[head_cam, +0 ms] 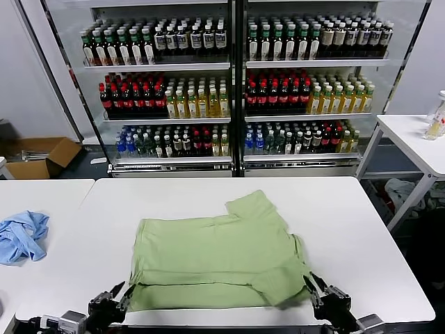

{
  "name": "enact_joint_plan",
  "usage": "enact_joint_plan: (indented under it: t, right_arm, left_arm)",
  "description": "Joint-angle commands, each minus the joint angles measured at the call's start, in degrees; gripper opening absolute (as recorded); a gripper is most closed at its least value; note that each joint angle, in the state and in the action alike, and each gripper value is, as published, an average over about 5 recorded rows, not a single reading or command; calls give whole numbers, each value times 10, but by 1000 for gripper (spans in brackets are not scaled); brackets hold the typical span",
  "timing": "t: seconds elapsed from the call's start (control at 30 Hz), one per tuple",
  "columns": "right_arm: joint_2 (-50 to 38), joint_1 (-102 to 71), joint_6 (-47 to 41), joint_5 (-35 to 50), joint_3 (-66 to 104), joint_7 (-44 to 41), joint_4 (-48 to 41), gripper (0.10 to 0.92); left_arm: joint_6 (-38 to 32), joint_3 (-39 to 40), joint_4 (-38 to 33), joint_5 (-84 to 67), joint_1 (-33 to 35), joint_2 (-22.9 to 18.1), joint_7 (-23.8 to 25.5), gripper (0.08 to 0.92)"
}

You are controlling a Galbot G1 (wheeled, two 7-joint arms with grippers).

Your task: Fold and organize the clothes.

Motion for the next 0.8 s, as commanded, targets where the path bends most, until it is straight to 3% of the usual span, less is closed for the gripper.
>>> enact_joint_plan:
  t: [0.03,0.2,0.43,0.8]
  right_arm:
    - [-11,20,-1,23,35,-1,23,495]
    - [-16,144,-25,42,-13,10,-36,634]
    - [15,357,-65,47,-139,21,-164,807]
    - [95,609,-82,42,-285,40,-410,823]
  left_arm:
    - [0,-21,-30,-19,-31,4,-2,468]
    - [-18,6,16,-52,-114,20,-2,615]
    - [-41,53,143,-71,-233,35,-1,794]
    - [-40,116,334,-85,-386,61,0,823]
